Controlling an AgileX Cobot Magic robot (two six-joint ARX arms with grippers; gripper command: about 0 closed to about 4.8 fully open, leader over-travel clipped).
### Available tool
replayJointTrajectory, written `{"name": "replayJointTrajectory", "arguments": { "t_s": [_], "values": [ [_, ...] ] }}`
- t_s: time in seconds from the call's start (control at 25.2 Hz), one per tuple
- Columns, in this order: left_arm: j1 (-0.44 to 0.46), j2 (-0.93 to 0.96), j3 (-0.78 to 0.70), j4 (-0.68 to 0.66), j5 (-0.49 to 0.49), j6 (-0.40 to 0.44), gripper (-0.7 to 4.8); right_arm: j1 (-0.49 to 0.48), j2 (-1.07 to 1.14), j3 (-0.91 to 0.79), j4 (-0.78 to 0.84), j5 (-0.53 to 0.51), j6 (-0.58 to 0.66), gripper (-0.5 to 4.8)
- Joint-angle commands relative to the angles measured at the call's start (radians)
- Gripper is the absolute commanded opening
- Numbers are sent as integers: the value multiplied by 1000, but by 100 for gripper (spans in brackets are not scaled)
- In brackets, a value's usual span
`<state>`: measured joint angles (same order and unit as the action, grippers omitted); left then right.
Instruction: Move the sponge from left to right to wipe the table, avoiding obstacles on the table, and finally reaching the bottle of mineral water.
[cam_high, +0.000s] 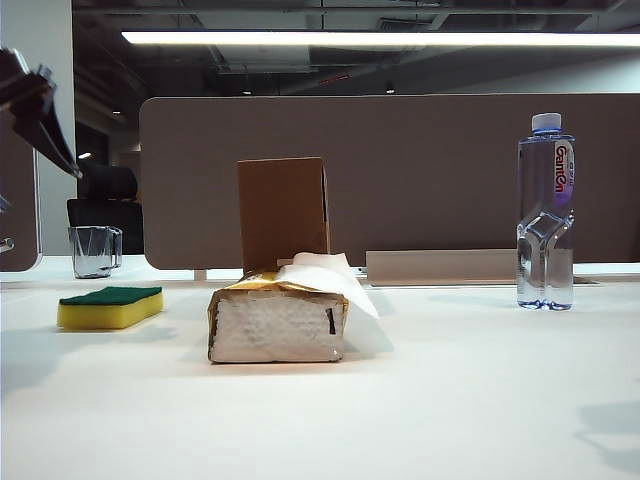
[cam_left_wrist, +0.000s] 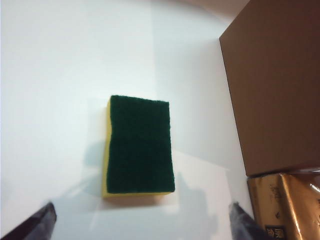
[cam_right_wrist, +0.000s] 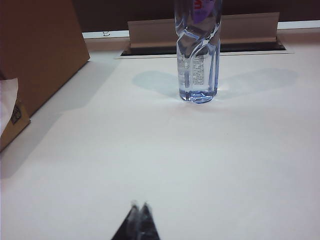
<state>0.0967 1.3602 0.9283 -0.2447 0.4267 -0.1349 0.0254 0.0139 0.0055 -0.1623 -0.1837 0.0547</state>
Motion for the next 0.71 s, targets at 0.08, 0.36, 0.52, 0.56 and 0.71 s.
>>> {"name": "replayJointTrajectory", "arguments": {
  "t_s": [0.08, 0.36, 0.52, 0.56, 0.71],
  "values": [
    [-3, 86, 47, 24, 34, 7, 479, 1, -1, -1, 18, -2, 2, -1],
    [-3, 270, 182, 21, 47, 32, 479, 1, -1, -1, 18, -2, 2, -1],
    [-2, 336, 193, 13, 49, 101, 479, 1, -1, -1, 19, -31, 26, -1],
    [-2, 351, 193, 10, 49, 103, 479, 1, -1, -1, 21, -46, 27, -1],
    [-2, 412, 193, 7, 49, 156, 479, 1, -1, -1, 25, -58, 27, -1]
  ]
}}
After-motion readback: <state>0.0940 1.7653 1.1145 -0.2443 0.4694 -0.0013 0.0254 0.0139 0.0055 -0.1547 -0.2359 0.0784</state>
